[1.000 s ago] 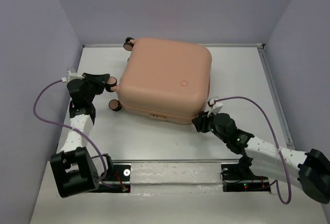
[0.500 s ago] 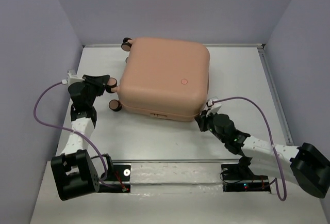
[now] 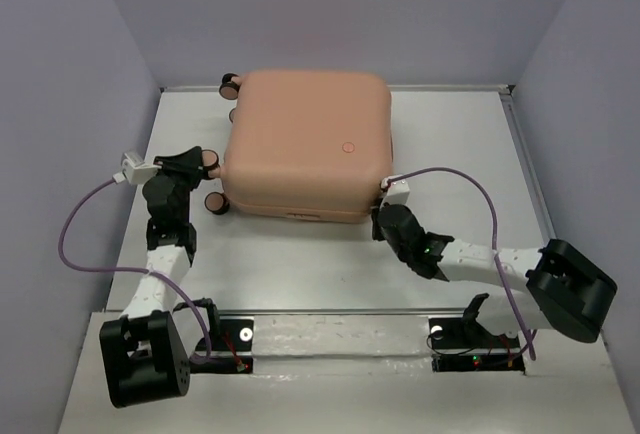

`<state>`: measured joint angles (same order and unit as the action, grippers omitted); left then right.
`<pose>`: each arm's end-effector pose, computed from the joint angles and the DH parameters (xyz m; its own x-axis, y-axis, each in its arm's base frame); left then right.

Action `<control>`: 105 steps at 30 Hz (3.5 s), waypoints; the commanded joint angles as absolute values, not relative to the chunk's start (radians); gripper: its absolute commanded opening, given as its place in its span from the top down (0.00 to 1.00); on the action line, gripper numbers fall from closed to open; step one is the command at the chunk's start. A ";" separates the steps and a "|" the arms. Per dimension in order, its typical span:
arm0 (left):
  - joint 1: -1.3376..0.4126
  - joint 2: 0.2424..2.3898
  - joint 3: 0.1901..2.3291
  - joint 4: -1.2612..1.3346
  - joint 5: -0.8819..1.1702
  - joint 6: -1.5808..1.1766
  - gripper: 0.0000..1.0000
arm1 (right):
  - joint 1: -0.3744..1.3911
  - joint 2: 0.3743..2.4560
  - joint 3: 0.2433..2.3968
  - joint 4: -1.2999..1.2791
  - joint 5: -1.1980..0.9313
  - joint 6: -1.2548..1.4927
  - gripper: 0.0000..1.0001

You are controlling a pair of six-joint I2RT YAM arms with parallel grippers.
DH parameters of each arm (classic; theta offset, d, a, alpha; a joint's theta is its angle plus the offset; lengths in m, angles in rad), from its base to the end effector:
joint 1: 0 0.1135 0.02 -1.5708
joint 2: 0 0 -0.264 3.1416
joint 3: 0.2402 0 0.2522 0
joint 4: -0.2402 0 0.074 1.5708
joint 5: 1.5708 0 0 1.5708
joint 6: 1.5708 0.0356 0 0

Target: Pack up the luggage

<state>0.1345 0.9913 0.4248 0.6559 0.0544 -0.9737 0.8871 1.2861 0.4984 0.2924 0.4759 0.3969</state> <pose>0.2217 0.0280 0.2633 0.1161 -0.8176 -0.5640 0.0281 0.5703 -0.8209 0.1732 0.1867 0.1854 -0.4448 -0.0020 -0.8956 -0.2846 0.9485 0.1393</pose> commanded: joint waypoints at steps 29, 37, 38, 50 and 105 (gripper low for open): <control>-0.247 0.884 0.373 0.525 0.345 -0.825 0.94 | 0.742 1.019 0.586 0.471 -0.100 0.311 0.93; -0.457 0.890 0.385 0.376 0.227 -0.696 0.94 | 0.764 1.017 0.435 0.450 -0.173 0.370 0.63; -0.463 0.897 0.380 0.377 0.233 -0.698 0.94 | 0.764 1.038 0.451 0.437 -0.173 0.350 0.56; -0.488 1.008 0.410 0.442 0.215 -0.666 0.94 | 0.764 1.368 0.541 0.716 -0.121 0.331 0.41; -0.499 1.035 0.440 0.465 0.052 -0.656 0.94 | 0.769 1.194 0.532 0.457 0.501 0.307 0.93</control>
<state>-0.4919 1.0309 0.3882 0.4259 0.0532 -0.6628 0.8028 1.2568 0.5354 0.4274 0.5270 0.3450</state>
